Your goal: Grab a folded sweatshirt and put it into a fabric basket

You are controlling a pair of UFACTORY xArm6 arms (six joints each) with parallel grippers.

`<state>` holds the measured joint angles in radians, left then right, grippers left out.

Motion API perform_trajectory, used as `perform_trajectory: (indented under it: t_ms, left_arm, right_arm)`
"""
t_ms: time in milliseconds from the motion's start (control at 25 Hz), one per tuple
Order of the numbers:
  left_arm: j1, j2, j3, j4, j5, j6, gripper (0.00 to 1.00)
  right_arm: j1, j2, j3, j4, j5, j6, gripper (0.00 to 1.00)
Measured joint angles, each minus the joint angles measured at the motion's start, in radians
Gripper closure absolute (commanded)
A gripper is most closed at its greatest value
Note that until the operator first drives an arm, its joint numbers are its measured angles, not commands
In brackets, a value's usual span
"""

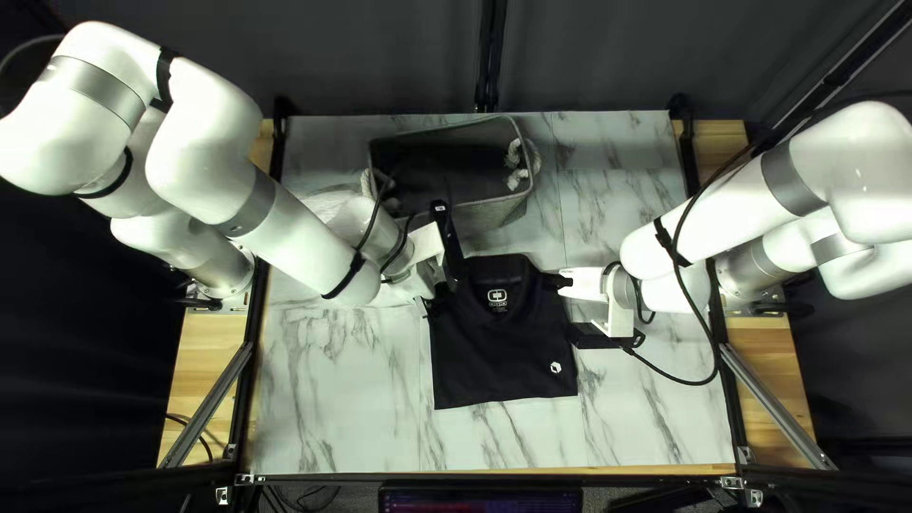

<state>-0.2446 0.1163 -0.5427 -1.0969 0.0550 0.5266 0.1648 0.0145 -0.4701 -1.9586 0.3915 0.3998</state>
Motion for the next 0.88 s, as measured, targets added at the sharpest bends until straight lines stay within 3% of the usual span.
perform_trajectory:
  t_ms: [160, 360, 720, 760, 800, 840, 880]
  left_arm:
    - [0.002, 0.000, 0.000, 0.014, 0.002, -0.012, 0.00]
    - [0.002, 0.033, -0.023, -0.040, 0.007, 0.040, 0.00]
    - [0.014, 0.039, -0.026, 0.086, 0.020, -0.067, 0.00]
    - [0.015, 0.038, -0.024, 0.099, 0.021, -0.078, 0.04]
    - [0.016, 0.037, -0.023, 0.110, 0.022, -0.087, 0.15]
    - [0.017, 0.037, -0.022, 0.121, 0.024, -0.096, 0.40]
    - [0.019, 0.036, -0.021, 0.132, 0.026, -0.105, 0.86]
  right_arm:
    - [-0.002, 0.001, -0.001, 0.000, -0.001, -0.001, 1.00]
    - [0.000, -0.002, 0.001, 0.003, 0.001, -0.005, 1.00]
    - [0.002, 0.000, -0.001, 0.005, 0.003, -0.005, 1.00]
    - [0.002, 0.000, -0.001, 0.005, 0.003, -0.005, 1.00]
    - [0.002, 0.000, -0.001, 0.006, 0.004, -0.005, 1.00]
    - [0.002, -0.001, 0.000, 0.006, 0.004, -0.005, 1.00]
    - [0.001, -0.003, 0.001, 0.006, 0.004, -0.005, 1.00]
